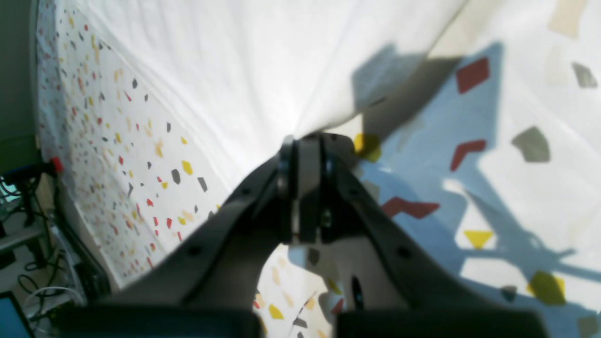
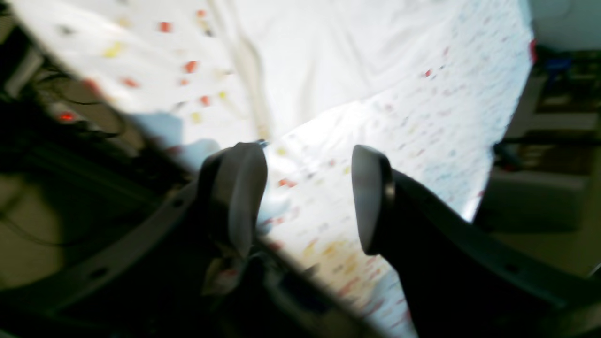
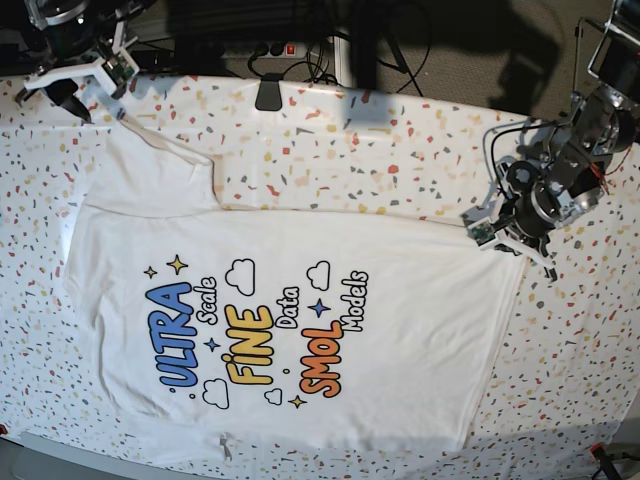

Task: Fold the T-shirt properly
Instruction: 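Lower the right gripper onto the shirt's shoulder and grasp it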

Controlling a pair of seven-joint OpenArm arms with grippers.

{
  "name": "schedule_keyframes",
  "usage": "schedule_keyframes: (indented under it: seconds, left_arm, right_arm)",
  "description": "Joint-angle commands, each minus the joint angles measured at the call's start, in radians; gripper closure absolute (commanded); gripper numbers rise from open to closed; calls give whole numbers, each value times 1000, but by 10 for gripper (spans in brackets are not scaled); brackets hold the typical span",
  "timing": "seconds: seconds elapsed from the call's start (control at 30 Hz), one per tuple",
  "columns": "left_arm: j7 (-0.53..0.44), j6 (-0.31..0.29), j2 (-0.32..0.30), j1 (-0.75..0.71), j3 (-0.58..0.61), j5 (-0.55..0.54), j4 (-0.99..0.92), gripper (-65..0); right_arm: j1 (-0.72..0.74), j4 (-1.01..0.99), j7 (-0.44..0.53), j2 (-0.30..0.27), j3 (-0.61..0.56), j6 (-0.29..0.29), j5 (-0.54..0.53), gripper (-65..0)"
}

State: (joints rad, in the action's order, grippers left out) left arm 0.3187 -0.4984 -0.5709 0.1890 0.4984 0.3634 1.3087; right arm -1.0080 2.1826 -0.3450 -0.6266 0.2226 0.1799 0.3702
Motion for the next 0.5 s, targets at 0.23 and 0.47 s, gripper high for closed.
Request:
schedule_keyframes:
  seconds: [0.23, 0.47]
  left_arm:
    - [11, -3, -17, 11, -6, -28, 7, 0]
    - [11, -3, -16, 13, -6, -28, 7, 0]
  right_arm:
    - [80, -153, 63, -92, 6, -12, 80, -323]
    - [216, -373, 174, -122, -17, -12, 80, -323]
